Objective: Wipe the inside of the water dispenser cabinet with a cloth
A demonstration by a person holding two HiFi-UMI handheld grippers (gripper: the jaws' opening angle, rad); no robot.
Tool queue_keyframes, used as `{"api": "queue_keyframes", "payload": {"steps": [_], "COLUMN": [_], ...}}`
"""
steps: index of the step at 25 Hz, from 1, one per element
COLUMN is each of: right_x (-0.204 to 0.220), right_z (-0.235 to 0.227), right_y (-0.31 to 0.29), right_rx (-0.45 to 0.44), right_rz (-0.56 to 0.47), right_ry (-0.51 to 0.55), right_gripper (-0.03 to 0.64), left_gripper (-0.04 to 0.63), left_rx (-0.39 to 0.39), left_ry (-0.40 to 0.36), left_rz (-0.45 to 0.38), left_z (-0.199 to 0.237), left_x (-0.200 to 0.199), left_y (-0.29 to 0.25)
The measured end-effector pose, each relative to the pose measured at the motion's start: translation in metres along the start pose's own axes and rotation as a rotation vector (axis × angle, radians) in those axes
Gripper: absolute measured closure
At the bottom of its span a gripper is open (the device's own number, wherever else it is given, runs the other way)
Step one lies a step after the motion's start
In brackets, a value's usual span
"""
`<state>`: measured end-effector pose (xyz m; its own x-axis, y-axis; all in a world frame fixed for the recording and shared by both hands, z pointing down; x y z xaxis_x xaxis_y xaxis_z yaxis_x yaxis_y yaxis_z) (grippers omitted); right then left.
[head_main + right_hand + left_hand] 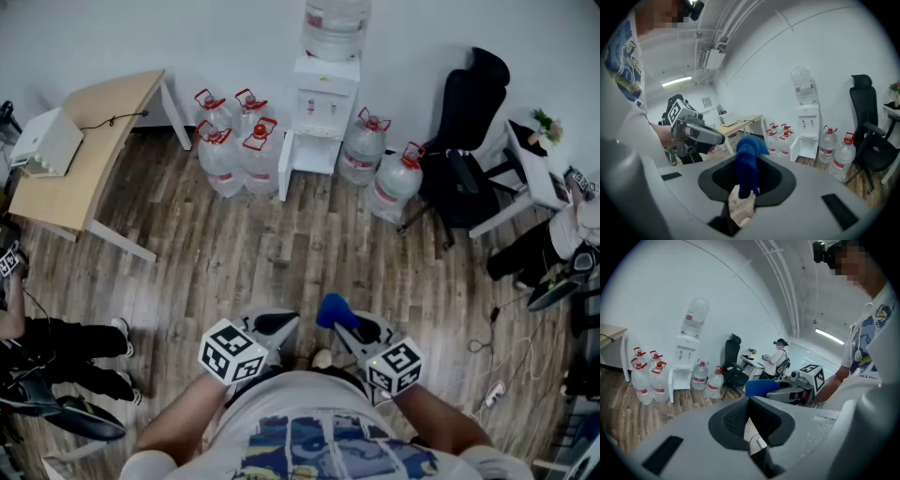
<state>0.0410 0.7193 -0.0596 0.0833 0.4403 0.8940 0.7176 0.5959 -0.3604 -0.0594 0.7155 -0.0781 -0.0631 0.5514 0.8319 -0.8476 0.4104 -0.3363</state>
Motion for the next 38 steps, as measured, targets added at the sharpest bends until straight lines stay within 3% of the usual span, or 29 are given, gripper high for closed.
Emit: {"api": "queue_keyframes", "payload": {"steps": [13, 21, 28, 38], "right_x": [0.013, 0.019, -0.007, -0.091], "right_z": [-0.08, -0.122, -0.169, -0.257], "right_y": [0.078, 0.079, 0.015, -0.133], "right_rx": [0.004, 0.009, 0.029, 0.098], "right_rz": [-0.028, -0.018, -0.002, 0.038], "right_ry": [-0.023, -0.053, -0.031, 0.004], "right_gripper": [0.532, 0.531, 0.531, 0.531], "left_gripper": [0.593, 0.593, 0.592, 0.592], "left_rx": [-0.016, 0.001, 0.068, 0.283], "left_ry": [-0.023, -0.004, -0.011, -0.122], "left_rz": [0.031, 0.037, 0.049, 0.131], "left_z": [-0.064, -0.068, -0.007, 0.112], "left_x": [-0.012, -0.02, -0.049, -0.132], "left_y": [-0.086, -0.119, -0.149, -0.189]}}
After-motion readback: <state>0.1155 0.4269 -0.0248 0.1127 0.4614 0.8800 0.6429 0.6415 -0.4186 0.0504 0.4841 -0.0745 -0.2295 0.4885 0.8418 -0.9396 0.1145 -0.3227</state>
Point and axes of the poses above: the fingertips, and each gripper's own axes: y backward along the fingers, z to its left, x out of its underside, the point moved 1 cm from there along y, backward along the fingers, and after that the axes turned 5 degrees about -z, right-handed, at the moved point
